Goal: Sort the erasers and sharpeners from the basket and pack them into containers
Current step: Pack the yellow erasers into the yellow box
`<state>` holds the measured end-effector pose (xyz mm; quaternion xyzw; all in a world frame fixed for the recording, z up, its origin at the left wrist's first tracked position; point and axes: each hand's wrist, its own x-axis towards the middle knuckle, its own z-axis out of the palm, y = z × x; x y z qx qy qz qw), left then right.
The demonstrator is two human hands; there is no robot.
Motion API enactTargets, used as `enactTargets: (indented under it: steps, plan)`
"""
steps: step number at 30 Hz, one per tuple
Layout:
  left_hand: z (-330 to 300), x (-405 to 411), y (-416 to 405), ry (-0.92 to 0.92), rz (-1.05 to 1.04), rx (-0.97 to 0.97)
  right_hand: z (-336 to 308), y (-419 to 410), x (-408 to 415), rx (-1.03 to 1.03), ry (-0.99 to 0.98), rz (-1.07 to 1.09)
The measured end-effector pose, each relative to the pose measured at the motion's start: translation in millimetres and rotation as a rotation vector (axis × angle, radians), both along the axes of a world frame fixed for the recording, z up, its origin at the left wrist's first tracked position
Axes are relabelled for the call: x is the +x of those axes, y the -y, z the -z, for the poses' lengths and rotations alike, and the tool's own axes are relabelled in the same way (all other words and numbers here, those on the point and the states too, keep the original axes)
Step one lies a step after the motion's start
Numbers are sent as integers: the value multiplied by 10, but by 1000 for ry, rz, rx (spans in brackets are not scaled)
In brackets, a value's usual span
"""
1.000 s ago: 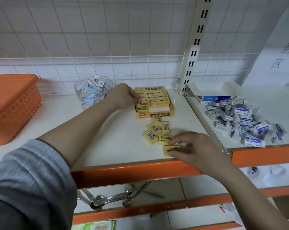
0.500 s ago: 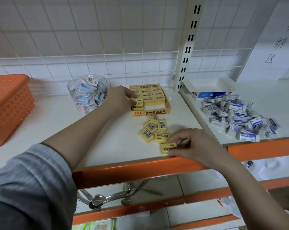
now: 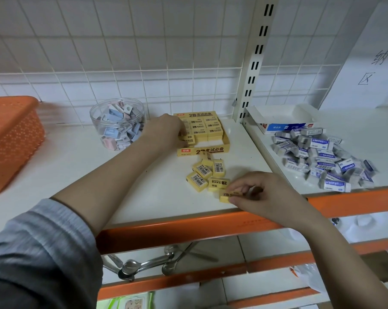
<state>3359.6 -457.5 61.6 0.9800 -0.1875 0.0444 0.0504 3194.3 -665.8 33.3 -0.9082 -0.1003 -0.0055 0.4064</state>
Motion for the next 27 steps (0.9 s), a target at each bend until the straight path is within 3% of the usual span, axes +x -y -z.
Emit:
enactTargets:
  steps: [12, 17, 21, 27]
  plan:
    - [77, -99, -29, -5, -45, -208, 18, -10, 35, 148, 57, 81]
    - [20, -506, -94, -87, 60, -451, -88, -5, 25, 293, 130, 142]
    - [74, -845, -174, -179, 255, -477, -143, 10, 34, 376, 159, 198]
    - [285, -969, -171, -259, 247, -476, -167, -23, 13, 404, 164, 228]
